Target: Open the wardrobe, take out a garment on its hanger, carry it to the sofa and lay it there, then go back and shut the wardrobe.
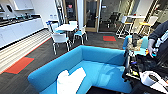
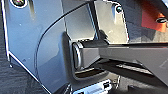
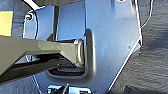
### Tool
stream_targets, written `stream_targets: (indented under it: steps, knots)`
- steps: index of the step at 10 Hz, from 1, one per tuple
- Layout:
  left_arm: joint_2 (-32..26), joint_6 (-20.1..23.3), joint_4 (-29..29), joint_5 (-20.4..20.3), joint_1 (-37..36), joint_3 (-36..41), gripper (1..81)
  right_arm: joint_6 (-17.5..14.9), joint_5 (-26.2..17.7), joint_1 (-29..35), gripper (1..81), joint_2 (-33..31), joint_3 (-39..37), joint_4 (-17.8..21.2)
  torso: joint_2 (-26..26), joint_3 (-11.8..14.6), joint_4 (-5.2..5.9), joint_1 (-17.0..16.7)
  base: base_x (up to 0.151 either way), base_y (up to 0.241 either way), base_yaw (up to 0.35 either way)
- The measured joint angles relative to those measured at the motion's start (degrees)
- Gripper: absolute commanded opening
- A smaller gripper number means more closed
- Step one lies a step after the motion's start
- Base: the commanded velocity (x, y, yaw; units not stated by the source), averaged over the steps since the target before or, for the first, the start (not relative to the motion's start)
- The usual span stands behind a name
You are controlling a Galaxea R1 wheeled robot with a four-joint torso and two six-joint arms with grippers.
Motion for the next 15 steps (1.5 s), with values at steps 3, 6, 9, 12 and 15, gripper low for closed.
stream_targets:
  steps: [3,6,9,12,15]
  knots:
    - [0.11,0.00,0.07,0.00,0.15,0.00,81.1,0.00,-0.13,-0.07,81.1,0.00,-0.13,0.00,0.00,0.00,0.00,0.00,-0.110,0.000,0.000]
    - [0.09,0.00,0.13,0.02,0.30,0.00,81.1,0.00,-0.09,-0.13,81.1,0.33,-0.16,0.00,-0.02,0.00,0.00,0.02,-0.079,0.000,0.000]
    - [0.13,0.02,0.22,0.09,0.50,0.00,81.1,-0.02,-0.24,-0.32,81.1,0.30,-0.18,0.00,-0.05,0.00,0.00,0.00,-0.044,0.000,0.000]
    - [0.11,0.00,0.27,0.00,0.20,0.00,81.1,-0.02,-0.17,-0.07,81.1,0.29,-0.24,-0.02,-0.06,0.02,0.00,0.05,0.000,0.000,0.000]
    - [0.09,0.00,0.35,0.05,0.41,0.00,81.1,-0.02,-0.22,-0.18,81.1,0.30,-0.24,-0.02,-0.06,0.02,0.00,0.07,0.000,0.000,0.000]
